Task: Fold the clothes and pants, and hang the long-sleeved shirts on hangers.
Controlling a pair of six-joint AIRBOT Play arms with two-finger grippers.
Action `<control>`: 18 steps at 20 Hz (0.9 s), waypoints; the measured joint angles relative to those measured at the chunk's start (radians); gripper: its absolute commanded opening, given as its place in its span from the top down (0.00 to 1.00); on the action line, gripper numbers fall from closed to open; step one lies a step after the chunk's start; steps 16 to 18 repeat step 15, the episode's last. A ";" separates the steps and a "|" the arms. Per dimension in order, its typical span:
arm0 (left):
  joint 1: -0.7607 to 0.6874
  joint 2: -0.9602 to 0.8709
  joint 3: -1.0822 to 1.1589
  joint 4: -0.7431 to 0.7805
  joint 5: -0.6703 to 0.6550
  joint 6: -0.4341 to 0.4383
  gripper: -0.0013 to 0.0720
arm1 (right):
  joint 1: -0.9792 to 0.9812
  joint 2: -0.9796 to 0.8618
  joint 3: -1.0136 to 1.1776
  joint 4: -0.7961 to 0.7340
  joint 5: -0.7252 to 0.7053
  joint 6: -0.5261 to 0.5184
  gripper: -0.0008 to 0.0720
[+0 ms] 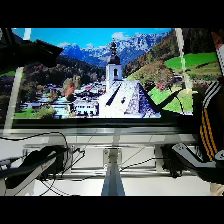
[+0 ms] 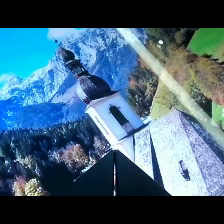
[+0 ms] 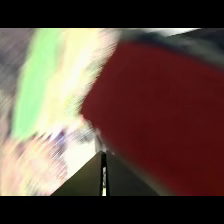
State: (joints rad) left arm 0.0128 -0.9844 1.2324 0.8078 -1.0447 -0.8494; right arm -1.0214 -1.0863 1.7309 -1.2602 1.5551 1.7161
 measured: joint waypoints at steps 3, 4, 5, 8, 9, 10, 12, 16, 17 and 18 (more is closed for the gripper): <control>0.000 0.000 0.000 0.000 0.000 0.000 0.97 | 0.256 0.000 -0.013 0.009 -0.007 -0.055 0.97; 0.000 0.000 0.000 0.000 0.000 0.000 0.97 | 0.364 0.000 -0.015 -0.009 -0.010 -0.087 0.97; 0.000 0.000 0.000 0.000 0.000 0.000 0.97 | 0.474 0.000 -0.016 -0.033 -0.017 -0.120 0.97; 0.000 0.000 0.000 0.000 0.000 0.000 0.97 | 0.769 0.001 -0.019 -0.105 -0.045 -0.237 0.97; 0.000 0.000 0.000 0.000 0.000 0.000 0.97 | 0.860 0.001 -0.019 -0.139 -0.062 -0.265 0.97; 0.000 0.000 0.000 0.000 0.000 0.000 0.97 | 0.935 0.001 -0.019 -0.179 -0.073 -0.285 0.97; 0.000 0.000 0.000 0.000 0.000 0.000 0.97 | 1.061 0.001 -0.019 -0.263 -0.092 -0.312 0.97; 0.000 0.000 0.000 0.000 0.000 0.000 0.97 | 1.162 0.001 -0.019 -0.341 -0.107 -0.326 0.97; 0.000 0.000 0.000 0.000 0.000 0.000 0.97 | 1.162 0.001 -0.019 -0.341 -0.107 -0.326 0.97; 0.000 0.000 0.000 0.000 0.000 0.000 0.97 | 1.162 0.001 -0.019 -0.341 -0.107 -0.326 0.97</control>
